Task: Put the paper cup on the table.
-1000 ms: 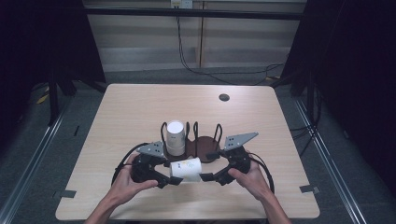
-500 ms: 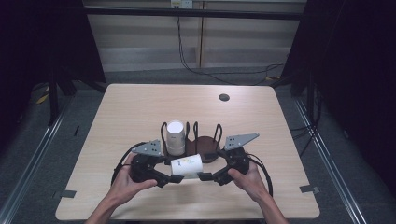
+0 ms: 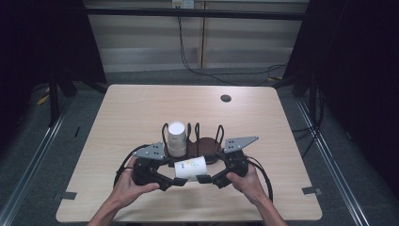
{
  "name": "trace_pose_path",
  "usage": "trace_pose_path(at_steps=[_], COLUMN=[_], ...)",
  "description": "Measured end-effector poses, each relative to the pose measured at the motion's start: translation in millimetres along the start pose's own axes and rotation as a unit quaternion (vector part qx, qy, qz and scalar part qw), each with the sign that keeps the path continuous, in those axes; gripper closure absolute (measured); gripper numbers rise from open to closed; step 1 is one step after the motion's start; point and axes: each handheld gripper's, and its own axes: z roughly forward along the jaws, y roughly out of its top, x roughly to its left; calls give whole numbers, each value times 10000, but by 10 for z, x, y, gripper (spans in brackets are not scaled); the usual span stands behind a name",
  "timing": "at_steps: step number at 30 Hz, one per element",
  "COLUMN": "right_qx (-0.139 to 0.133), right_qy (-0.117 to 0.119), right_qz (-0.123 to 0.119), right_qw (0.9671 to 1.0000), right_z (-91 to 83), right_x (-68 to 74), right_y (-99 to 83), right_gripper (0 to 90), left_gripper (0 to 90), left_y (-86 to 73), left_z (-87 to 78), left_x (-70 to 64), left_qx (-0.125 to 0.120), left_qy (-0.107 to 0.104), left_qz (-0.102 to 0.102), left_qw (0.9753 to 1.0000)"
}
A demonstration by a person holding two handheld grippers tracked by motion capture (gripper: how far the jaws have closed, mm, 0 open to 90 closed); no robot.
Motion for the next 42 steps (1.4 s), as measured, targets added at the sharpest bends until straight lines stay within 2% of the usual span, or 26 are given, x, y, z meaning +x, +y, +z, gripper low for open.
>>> trace_pose_path(at_steps=[4,9,15,24,34,42], right_qx=[-19,-44,-26,-53,-154,-101], right_qy=[44,176,300,387,478,559], right_qz=[25,79,145,89,88,120], right_qw=[10000,9998,9994,9992,9987,9983], right_z=[15,38,61,76,27,26], right_x=[-4,-11,-14,1,-26,-44], right_y=[-12,-16,-23,-15,-15,-21], right_gripper=[144,153,176,210,267,306], left_gripper=[368,368,369,369,363,323], left_y=[7,3,13,9,-1,-13], left_z=[-9,9,3,-2,22,51], left_x=[-3,-6,-9,-11,12,28], left_qx=[-86,26,-87,-99,-10,132], left_qy=[-48,-56,-145,-189,-242,-208], left_qz=[-6,10,-14,-13,-24,-76], left_qw=[10000,10000,9999,9998,9997,9997])
